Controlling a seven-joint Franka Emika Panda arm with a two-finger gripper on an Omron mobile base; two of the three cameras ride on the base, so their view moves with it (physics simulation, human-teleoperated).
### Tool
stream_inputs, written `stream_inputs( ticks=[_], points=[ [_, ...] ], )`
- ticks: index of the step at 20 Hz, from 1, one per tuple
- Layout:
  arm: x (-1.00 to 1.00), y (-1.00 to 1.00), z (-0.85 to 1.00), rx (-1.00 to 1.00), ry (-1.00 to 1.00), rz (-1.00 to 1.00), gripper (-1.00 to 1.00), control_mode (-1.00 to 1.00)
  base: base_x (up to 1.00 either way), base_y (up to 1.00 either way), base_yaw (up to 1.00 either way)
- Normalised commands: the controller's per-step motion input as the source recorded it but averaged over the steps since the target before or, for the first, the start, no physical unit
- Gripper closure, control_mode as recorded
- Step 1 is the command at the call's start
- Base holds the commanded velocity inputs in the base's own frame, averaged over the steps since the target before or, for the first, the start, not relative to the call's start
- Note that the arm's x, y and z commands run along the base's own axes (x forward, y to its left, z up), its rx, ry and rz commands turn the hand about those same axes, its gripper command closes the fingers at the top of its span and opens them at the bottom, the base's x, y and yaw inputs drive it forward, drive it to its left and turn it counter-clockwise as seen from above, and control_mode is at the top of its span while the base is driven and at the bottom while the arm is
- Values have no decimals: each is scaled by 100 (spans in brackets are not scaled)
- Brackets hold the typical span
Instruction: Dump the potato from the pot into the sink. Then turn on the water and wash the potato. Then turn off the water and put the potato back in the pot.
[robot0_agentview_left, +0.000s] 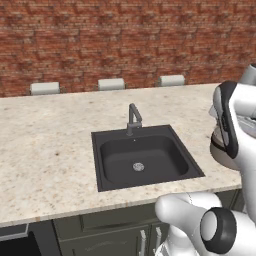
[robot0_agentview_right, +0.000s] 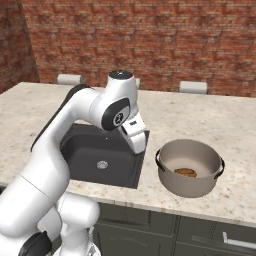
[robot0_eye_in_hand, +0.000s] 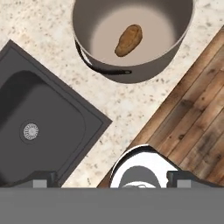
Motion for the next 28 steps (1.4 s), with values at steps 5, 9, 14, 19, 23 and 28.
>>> stream_inputs(
  ticks=[5,9,14,19,23,28],
  points=[
    [-15,-47,-14,3,2,-21,-100,-100,0,0,0],
    [-16,-51,-15,4,1,-21,-100,-100,0,0,0],
    [-13,-50,-16,3,2,-21,-100,-100,0,0,0],
    [-5,-42,-20,1,3,-20,-100,-100,0,0,0],
    [0,-33,-22,0,3,-17,-100,-100,0,0,0],
    [0,-27,-19,0,4,-15,-100,-100,0,0,0]
  ],
)
